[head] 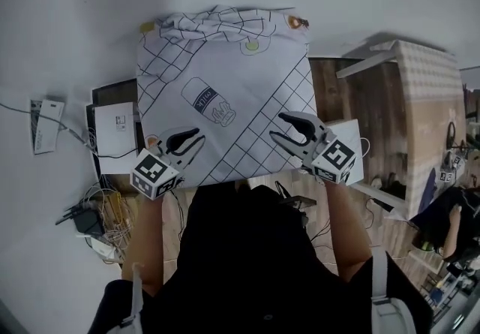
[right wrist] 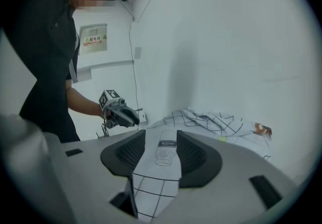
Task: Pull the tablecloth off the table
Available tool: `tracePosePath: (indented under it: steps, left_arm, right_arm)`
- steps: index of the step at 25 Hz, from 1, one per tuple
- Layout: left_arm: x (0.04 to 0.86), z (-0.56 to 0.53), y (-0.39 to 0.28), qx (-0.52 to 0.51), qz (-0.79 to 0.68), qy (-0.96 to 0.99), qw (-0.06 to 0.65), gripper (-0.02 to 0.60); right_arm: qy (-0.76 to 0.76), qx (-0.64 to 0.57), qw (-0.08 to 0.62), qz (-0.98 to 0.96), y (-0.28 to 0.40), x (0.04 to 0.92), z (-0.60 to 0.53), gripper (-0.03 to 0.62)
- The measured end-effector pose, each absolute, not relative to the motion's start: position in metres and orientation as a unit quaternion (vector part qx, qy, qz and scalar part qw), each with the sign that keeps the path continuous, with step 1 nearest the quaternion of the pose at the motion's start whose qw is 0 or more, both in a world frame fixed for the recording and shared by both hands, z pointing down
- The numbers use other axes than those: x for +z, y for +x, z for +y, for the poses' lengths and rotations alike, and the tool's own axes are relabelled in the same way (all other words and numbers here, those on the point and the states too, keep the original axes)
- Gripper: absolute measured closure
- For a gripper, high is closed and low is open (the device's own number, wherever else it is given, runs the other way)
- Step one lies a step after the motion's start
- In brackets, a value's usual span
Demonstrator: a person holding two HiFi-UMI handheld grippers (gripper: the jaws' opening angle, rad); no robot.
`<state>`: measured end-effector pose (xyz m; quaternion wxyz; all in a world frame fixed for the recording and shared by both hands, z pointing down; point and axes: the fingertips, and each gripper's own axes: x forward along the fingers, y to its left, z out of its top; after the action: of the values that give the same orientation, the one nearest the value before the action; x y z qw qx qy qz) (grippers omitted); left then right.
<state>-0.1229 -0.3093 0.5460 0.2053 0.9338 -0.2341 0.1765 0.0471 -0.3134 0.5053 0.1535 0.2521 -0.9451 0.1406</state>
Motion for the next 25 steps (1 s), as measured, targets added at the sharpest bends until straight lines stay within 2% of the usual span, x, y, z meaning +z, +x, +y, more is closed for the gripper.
tracePosePath:
  steps: [6,16,25]
  left_arm:
    - [0.587,-0.357,-0.147,0.246,-0.248,0.919,0.181,0.448]
    - [0.668,-0.383,-0.161,0.375,-0.254,0.870,0.195,0.382]
    - [0.699,-0.390,-0.162,0.424,-0.260,0.846,0.193,0.347]
  right_arm:
    - [0.265,0.146,0.231,-0.925,0.066,0.561,-0.375,0.373]
    - [0.212,0.152,0.397,-0.880,0.085,0.671,-0.419,0.373]
    - [0.220,0.160,0.445,-0.853,0.096,0.704,-0.428,0.367]
